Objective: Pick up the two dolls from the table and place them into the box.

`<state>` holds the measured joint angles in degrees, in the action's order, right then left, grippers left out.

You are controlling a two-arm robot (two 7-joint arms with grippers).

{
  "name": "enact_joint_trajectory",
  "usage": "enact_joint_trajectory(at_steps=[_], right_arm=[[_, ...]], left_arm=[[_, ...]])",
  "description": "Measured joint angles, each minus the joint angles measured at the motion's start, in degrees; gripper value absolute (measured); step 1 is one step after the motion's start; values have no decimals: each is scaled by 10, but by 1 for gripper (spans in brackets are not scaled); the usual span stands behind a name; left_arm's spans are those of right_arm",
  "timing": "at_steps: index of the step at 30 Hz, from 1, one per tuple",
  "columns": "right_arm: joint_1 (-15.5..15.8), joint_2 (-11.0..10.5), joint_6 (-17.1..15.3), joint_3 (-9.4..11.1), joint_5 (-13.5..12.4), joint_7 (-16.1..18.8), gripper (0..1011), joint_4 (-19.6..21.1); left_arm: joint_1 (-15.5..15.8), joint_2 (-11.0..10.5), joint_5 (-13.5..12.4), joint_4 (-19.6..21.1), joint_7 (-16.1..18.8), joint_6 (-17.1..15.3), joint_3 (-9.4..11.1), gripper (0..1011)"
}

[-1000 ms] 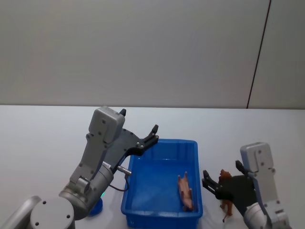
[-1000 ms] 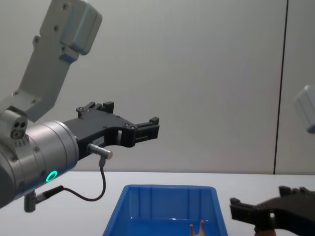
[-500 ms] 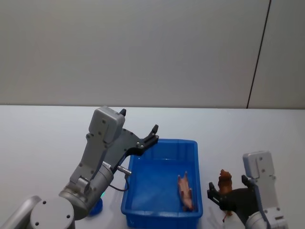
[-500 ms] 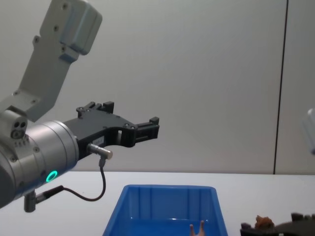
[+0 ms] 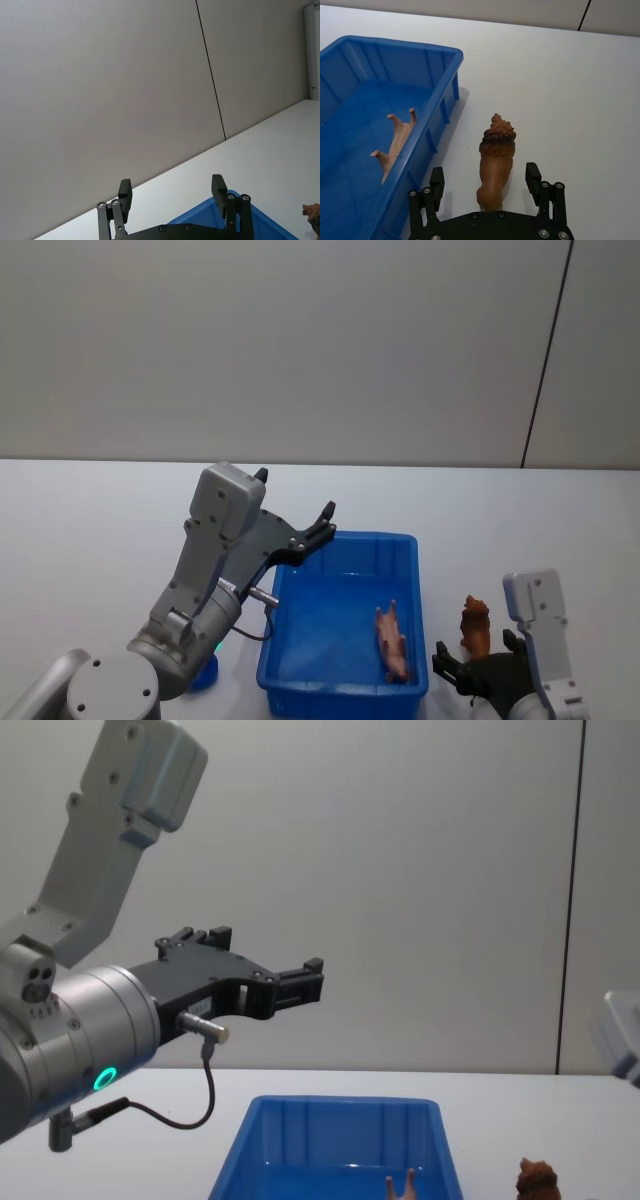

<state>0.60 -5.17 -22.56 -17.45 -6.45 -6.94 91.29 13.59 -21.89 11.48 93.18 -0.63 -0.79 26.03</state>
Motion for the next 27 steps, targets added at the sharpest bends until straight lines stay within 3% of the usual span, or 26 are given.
enact_joint_trajectory(at_steps=[5, 10, 22, 27], right_arm=[[-8, 6, -2, 2, -3, -2, 960, -17], [-14, 11, -3, 4, -4, -4, 855, -30], [-22, 20, -6, 6, -4, -10, 448, -41], [-23, 22, -6, 6, -1, -11, 344, -35]], left_arm=[[0, 0, 0, 0, 0, 0, 0, 1002], [0, 0, 0, 0, 0, 0, 0, 1002], [0, 0, 0, 0, 0, 0, 0, 1002], [0, 0, 0, 0, 0, 0, 0, 1002]])
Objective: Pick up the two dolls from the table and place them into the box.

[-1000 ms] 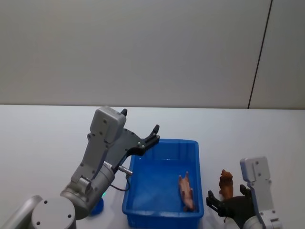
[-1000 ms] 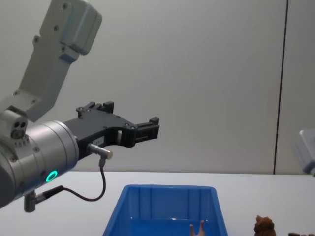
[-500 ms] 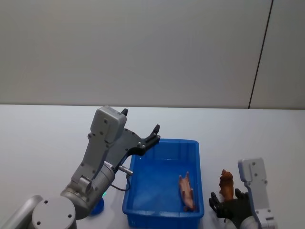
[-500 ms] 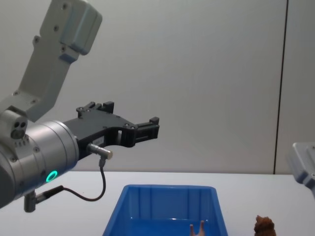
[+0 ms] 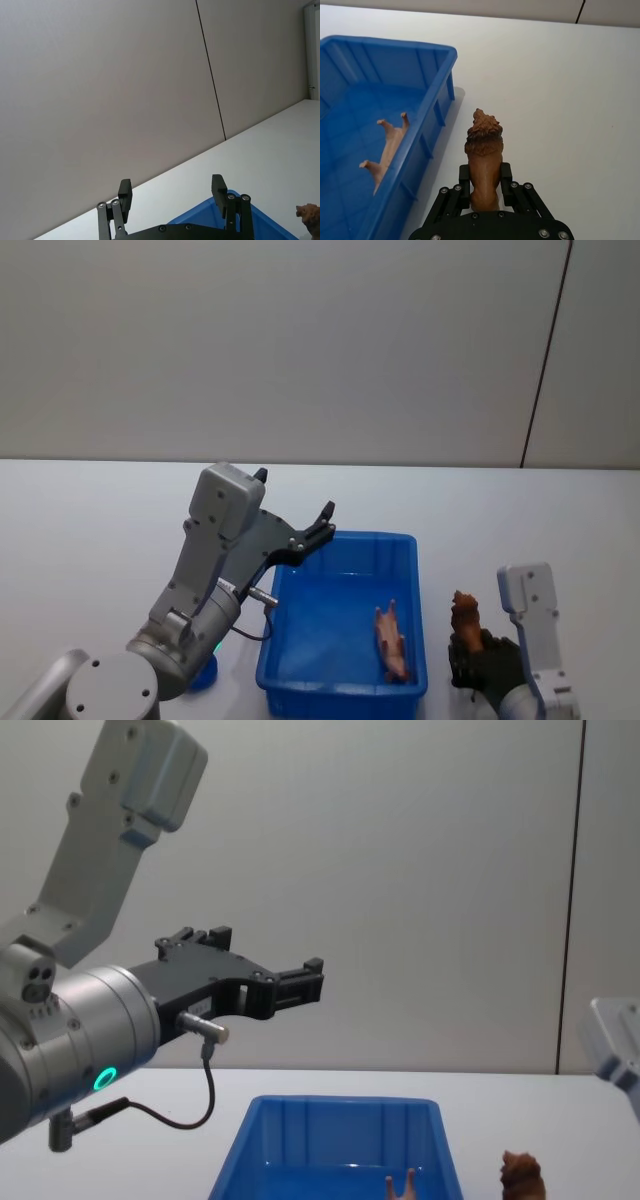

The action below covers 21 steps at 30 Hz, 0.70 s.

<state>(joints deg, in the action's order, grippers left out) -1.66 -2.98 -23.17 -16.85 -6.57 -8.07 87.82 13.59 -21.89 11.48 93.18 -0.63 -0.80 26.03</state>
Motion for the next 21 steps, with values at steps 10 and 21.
enact_joint_trajectory(at_steps=[10, 21], right_arm=[[2, 1, 17, -1, 13, 1, 337, 28], [-9, 2, 50, -1, 26, 43, 337, 50]], left_arm=[[0, 0, 0, 0, 0, 0, 0, 1002], [0, 0, 0, 0, 0, 0, 0, 1002]])
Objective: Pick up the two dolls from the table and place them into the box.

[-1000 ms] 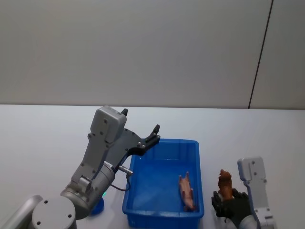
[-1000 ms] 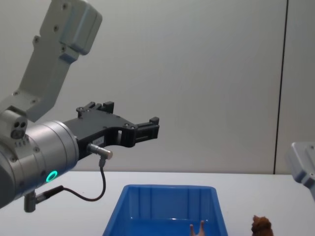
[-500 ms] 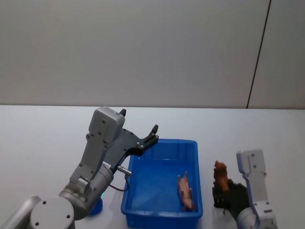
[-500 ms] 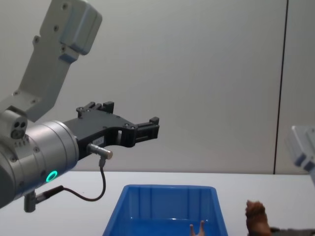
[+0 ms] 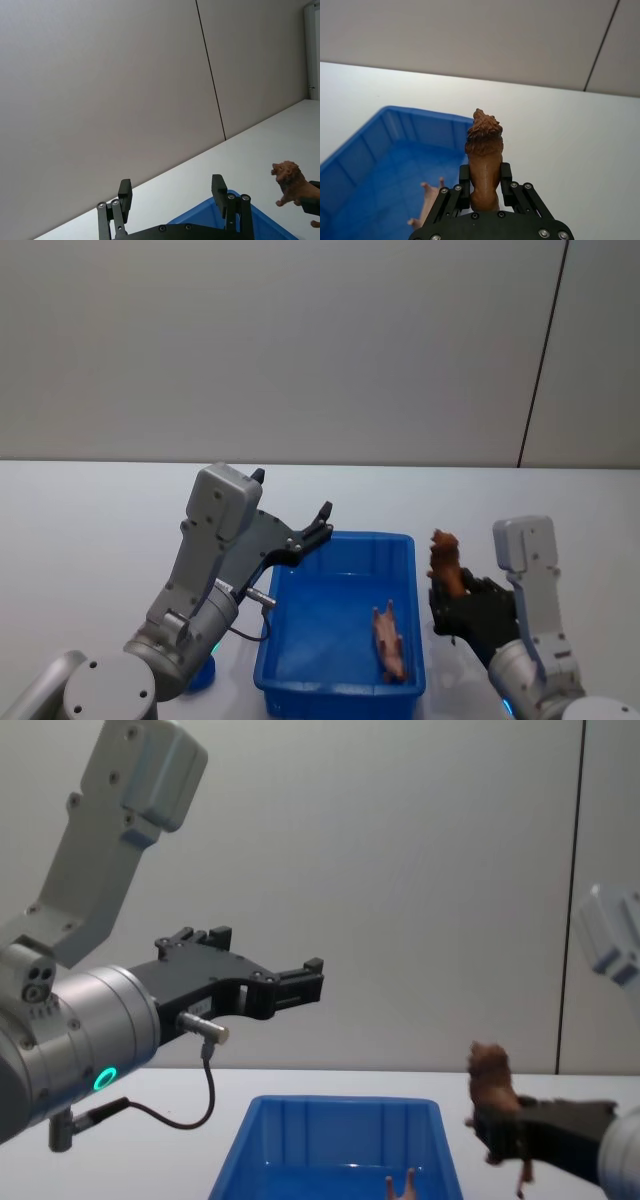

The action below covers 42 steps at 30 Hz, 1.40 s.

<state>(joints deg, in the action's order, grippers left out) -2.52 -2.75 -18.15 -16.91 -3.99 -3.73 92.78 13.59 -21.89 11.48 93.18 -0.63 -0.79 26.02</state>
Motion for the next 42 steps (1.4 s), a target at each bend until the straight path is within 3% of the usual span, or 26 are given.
enact_joint_trajectory(at_steps=[8, 18, 34, 39, 42], right_arm=[[-23, 10, 16, -4, 4, 52, 337, -12], [-51, 27, 26, -11, 5, 90, 357, -51], [-68, 38, 37, -13, 10, 85, 868, -76], [-64, 37, 49, -12, 13, 75, 991, -69], [-60, 34, 60, -10, 13, 66, 1001, -60]], left_arm=[[0, 0, 0, 0, 0, 0, 0, 1002], [0, 0, 0, 0, 0, 0, 0, 1001], [0, 0, 0, 0, 0, 0, 0, 1002], [0, 0, 0, 0, 0, 0, 0, 1002], [0, 0, 0, 0, 0, 0, 0, 1002]])
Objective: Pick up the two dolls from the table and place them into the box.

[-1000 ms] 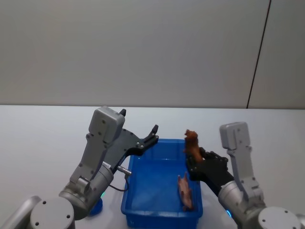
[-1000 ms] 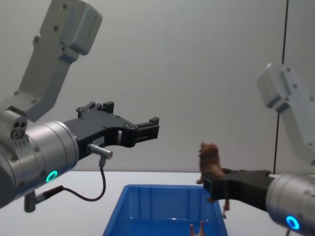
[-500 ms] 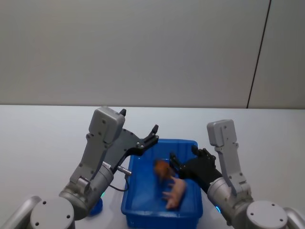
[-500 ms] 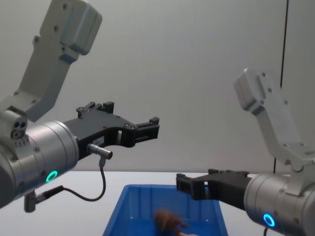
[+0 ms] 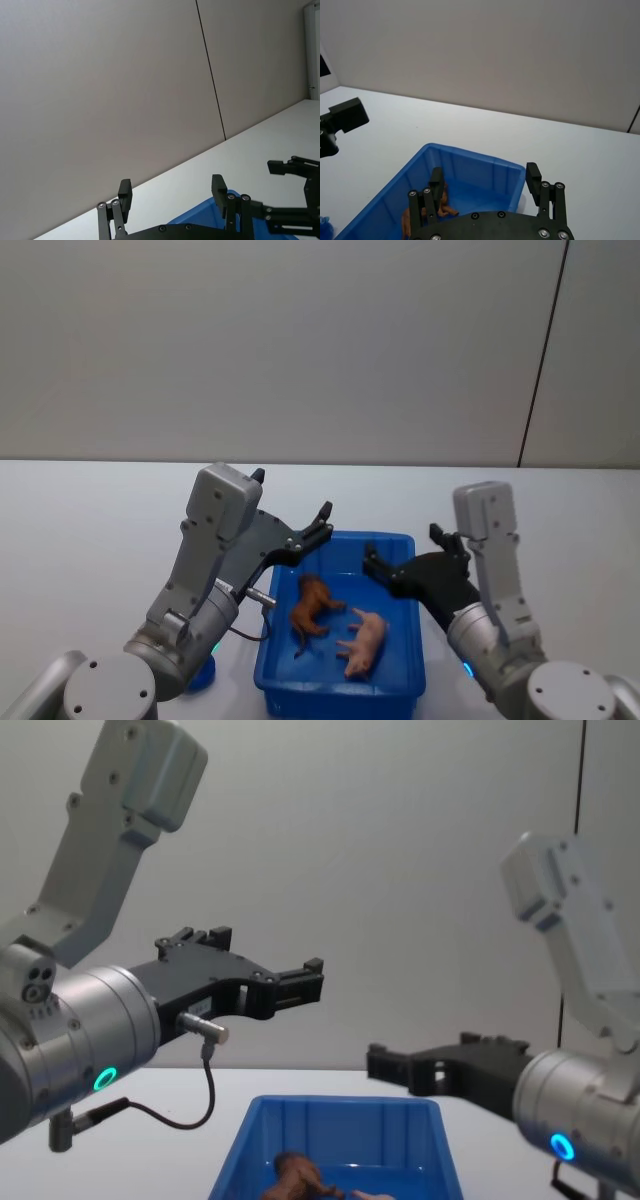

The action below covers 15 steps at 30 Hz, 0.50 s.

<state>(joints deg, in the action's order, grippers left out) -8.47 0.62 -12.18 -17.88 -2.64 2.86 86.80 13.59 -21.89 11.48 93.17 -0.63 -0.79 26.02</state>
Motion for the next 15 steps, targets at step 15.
enact_joint_trajectory(at_steps=[15], right_arm=[[37, -26, 24, 20, -8, -59, 1001, 60]], left_arm=[[0, 0, 0, 0, 0, 0, 0, 1001]])
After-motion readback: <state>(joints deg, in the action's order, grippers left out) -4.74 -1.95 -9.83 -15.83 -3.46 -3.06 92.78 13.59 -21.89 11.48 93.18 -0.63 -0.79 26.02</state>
